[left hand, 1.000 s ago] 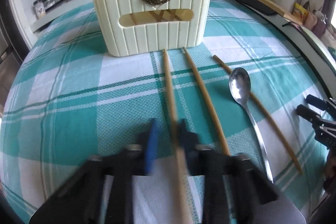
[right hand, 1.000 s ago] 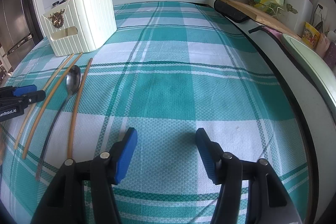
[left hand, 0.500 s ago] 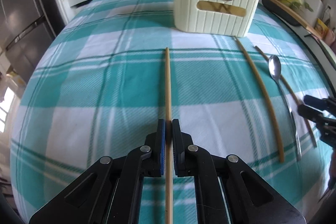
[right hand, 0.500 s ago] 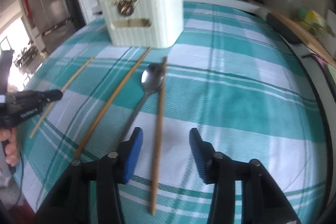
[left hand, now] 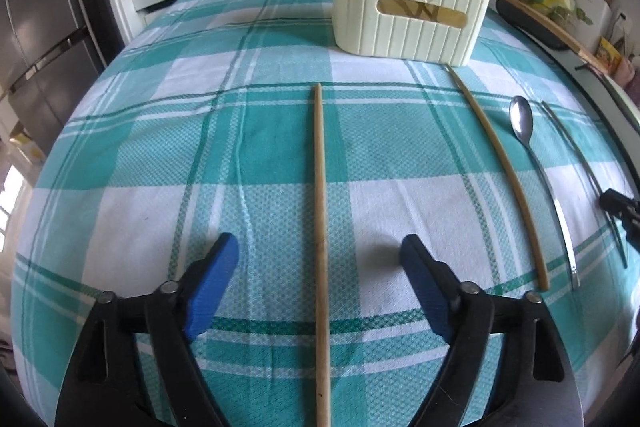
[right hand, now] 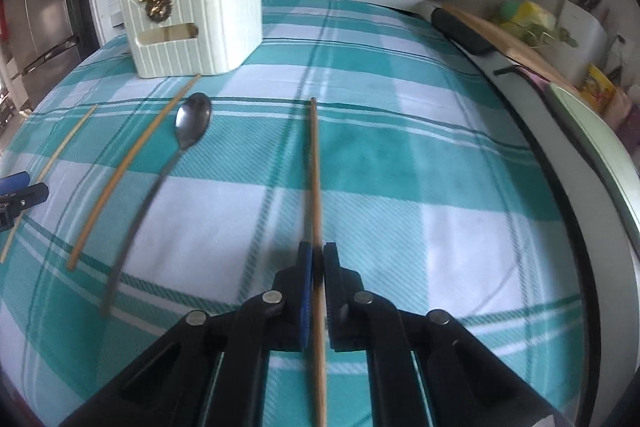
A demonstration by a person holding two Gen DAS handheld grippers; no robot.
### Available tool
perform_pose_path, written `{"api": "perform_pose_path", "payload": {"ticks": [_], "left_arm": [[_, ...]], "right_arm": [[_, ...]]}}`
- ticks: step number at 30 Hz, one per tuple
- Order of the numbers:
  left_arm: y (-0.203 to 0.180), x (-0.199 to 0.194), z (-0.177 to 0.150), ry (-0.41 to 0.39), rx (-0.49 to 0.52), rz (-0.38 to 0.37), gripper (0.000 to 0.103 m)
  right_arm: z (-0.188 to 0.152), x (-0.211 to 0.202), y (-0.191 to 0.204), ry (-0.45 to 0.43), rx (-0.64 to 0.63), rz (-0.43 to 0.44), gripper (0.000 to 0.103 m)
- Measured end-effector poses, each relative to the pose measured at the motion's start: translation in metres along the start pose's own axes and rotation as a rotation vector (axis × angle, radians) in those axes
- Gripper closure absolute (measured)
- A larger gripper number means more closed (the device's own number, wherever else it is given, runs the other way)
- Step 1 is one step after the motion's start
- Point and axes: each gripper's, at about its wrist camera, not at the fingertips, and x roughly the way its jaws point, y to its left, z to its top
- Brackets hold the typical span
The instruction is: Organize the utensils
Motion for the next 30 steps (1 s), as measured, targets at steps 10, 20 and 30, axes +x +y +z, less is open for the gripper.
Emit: {"api": "perform_pose_path", "payload": {"ticks": [10,20,30], "left_arm": [[0.001,0.006,-0.003,0.031,0.006,0.012,0.0],[-0.006,0.003,-0.002,0.037,0.018,0.068,0.001],[0.004,0.005,0.001,0.167,-0.02,0.03,0.0]], "right_arm": [[0.0,0.007,-0.011,-0.017,0.049,0.035,0.053],[-0.002,0.005,-0.01,-0.019,0.044,0.026,0.053],[-0.002,0.005,-0.01,-0.02,0.045,0.026,0.053]]}}
